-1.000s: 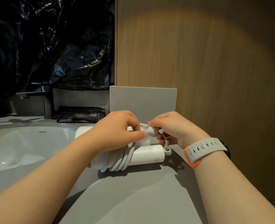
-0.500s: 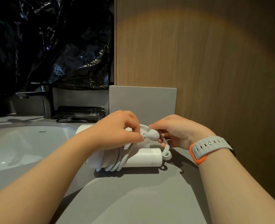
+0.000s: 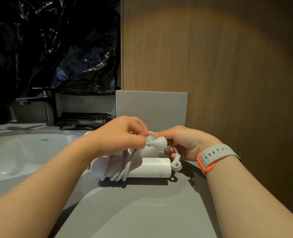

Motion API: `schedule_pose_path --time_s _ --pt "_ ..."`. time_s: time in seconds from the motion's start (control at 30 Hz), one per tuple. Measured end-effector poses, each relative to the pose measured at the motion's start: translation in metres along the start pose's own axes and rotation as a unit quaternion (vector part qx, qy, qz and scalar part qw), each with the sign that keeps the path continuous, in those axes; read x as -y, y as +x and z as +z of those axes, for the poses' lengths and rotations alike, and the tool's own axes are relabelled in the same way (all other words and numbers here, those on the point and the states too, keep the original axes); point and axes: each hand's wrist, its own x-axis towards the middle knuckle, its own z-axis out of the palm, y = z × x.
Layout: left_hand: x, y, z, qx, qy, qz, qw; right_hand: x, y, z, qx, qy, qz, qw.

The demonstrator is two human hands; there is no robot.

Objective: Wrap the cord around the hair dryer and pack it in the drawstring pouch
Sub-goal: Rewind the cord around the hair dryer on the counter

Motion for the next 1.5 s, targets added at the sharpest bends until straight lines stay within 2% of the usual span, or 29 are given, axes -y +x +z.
schedule_pose_path --time_s 0.3,0.43,0.77,1.1,1.3,1.5 --pt "0.001 -0.002 0.003 -0.026 0.064 0.027 0.997 0.002 -0.006 -0.006 -0.014 0.026 -0.010 1.000" --pt "-0.002 -0.004 0.003 0.009 0.078 0.050 0.996 0.001 -0.006 -0.005 -0.009 0.012 -0.020 1.000" --pt "-0.003 -0.006 0.000 0.022 0.020 0.028 0.999 0.002 -0.008 -0.005 -0.009 0.023 -0.010 1.000" --pt "-0.008 -0.007 0.003 0.020 0.055 0.041 0.997 0.004 -0.018 -0.020 0.008 -0.090 -0.020 0.996" --pt "-0.006 -0.006 0.004 0.018 0.067 0.041 0.997 0.004 -0.018 -0.024 0.020 -0.120 -0.030 0.992" --pt "-0.005 -0.004 0.011 0.003 0.145 0.066 0.987 0.001 -0.014 -0.024 0.013 -0.154 -0.027 0.988"
